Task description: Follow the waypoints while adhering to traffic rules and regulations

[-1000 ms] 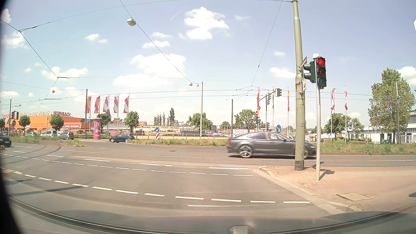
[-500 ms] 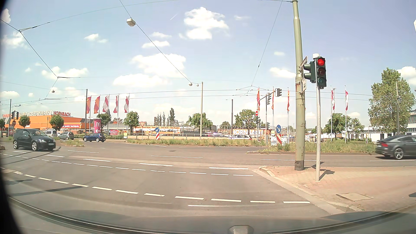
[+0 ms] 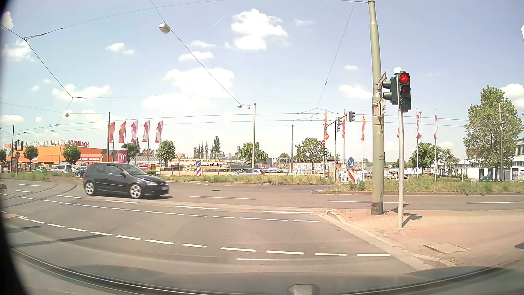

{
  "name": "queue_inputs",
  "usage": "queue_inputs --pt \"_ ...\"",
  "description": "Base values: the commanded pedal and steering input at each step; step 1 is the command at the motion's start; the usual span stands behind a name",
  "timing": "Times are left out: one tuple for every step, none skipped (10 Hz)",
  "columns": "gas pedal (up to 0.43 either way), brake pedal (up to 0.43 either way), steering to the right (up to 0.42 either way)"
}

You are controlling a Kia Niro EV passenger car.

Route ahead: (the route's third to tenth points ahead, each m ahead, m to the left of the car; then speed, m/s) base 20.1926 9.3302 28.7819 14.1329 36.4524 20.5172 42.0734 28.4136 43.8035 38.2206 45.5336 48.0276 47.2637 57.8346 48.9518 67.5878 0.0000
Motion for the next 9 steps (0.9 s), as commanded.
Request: queue_inputs --pt "0.0 0.348 -0.048" --pt "0.0 0.348 -0.049" --pt "0.0 0.348 -0.048" --pt "0.0 0.348 -0.048" --pt "0.0 0.348 -0.049" --pt "0.0 0.348 -0.049" --pt "0.0 0.348 -0.048" --pt "0.0 0.348 -0.048" --pt "0.0 0.348 -0.048"
